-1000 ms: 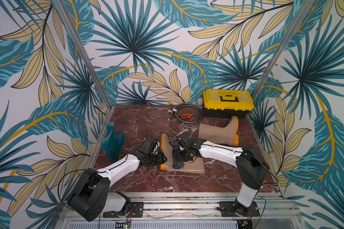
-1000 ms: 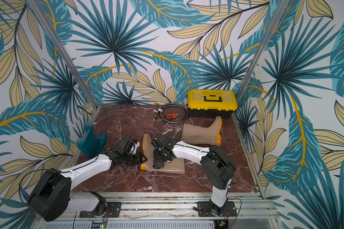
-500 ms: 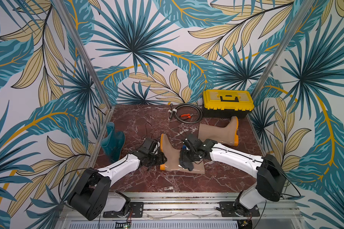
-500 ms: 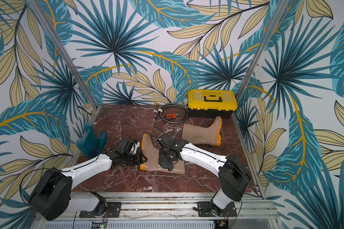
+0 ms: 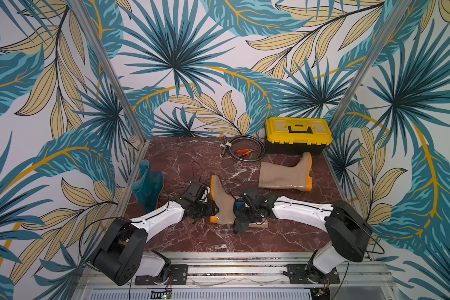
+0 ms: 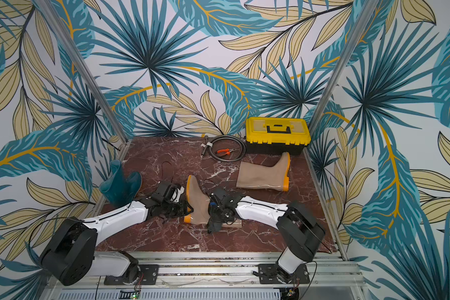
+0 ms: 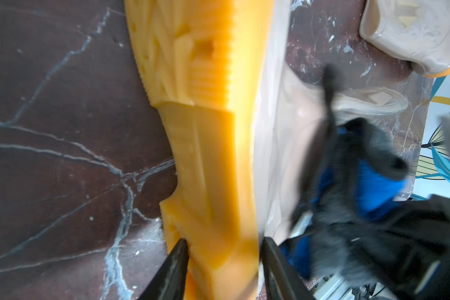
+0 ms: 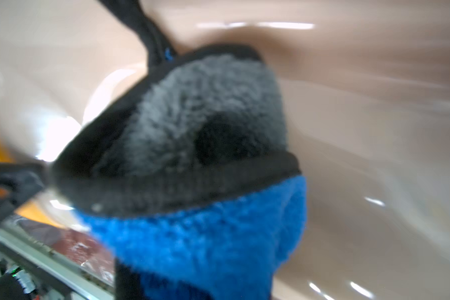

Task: Wipe the rubber boots with a cloth
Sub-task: Wipe the dirt off the rubber boot.

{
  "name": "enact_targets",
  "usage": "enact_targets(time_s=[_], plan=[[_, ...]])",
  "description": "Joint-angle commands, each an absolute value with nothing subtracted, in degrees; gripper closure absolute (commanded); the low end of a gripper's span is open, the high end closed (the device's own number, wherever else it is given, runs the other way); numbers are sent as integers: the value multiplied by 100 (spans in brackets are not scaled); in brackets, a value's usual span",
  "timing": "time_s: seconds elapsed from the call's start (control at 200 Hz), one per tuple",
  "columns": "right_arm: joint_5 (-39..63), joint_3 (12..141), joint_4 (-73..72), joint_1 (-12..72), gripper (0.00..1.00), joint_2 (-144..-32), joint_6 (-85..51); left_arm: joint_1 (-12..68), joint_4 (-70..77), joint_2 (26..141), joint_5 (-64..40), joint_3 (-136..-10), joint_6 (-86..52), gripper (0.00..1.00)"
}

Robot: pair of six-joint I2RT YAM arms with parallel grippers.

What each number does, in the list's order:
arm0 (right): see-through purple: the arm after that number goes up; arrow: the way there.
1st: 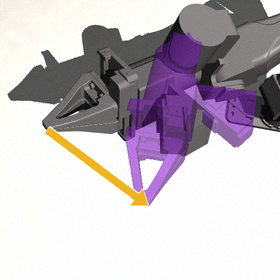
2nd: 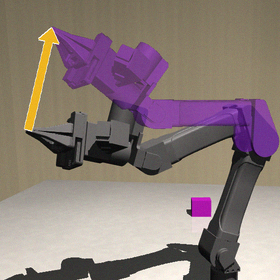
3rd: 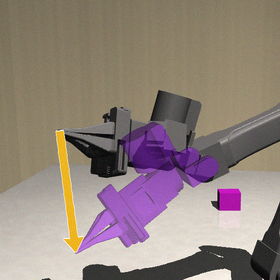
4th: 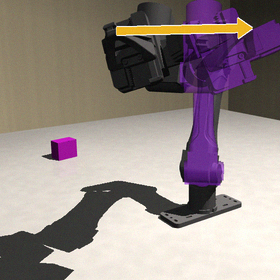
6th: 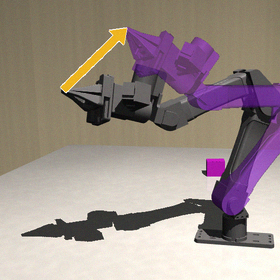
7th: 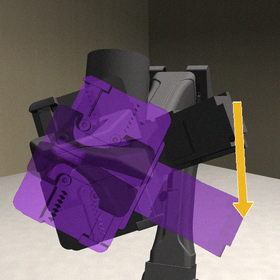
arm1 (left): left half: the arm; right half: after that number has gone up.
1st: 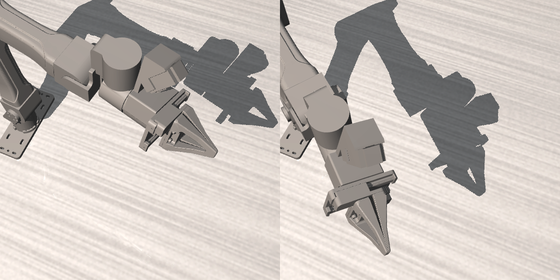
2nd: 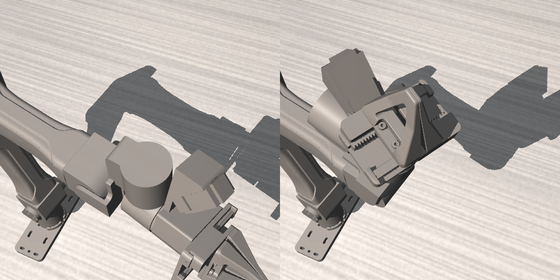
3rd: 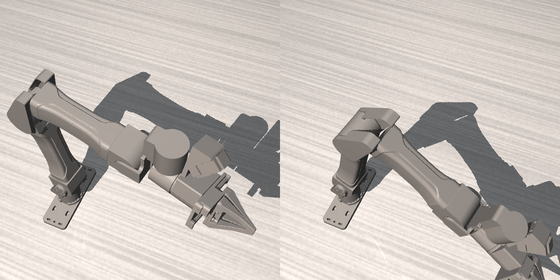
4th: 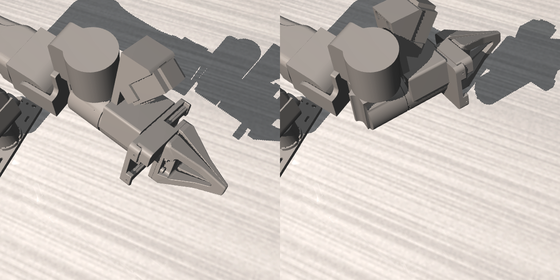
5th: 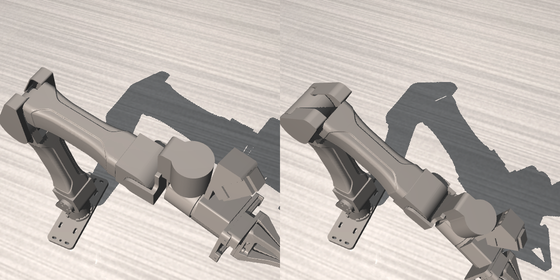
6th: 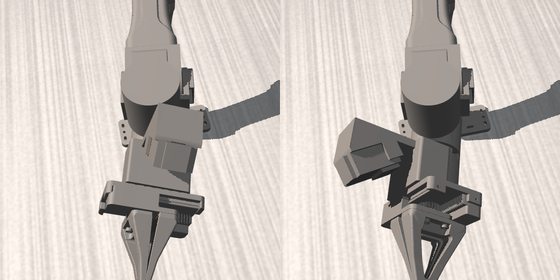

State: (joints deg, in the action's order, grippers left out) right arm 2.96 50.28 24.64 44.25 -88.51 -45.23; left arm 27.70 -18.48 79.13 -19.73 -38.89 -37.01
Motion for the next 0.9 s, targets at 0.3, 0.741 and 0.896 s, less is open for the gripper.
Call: enact_targets(time_s=[0.3,0.741,0.896], plan=[[-2,5794,3049,4920,100,-8874,-4513,2747,-1836,7982,-2019,-3937,-3619,53],[31,5893,3210,5188,100,-9791,-4615,2725,-1836,8121,-2105,-4009,-3514,53],[183,4573,3218,4038,100,-8522,-4766,2716,-1846,8117,-2138,-4034,-3303,55]])
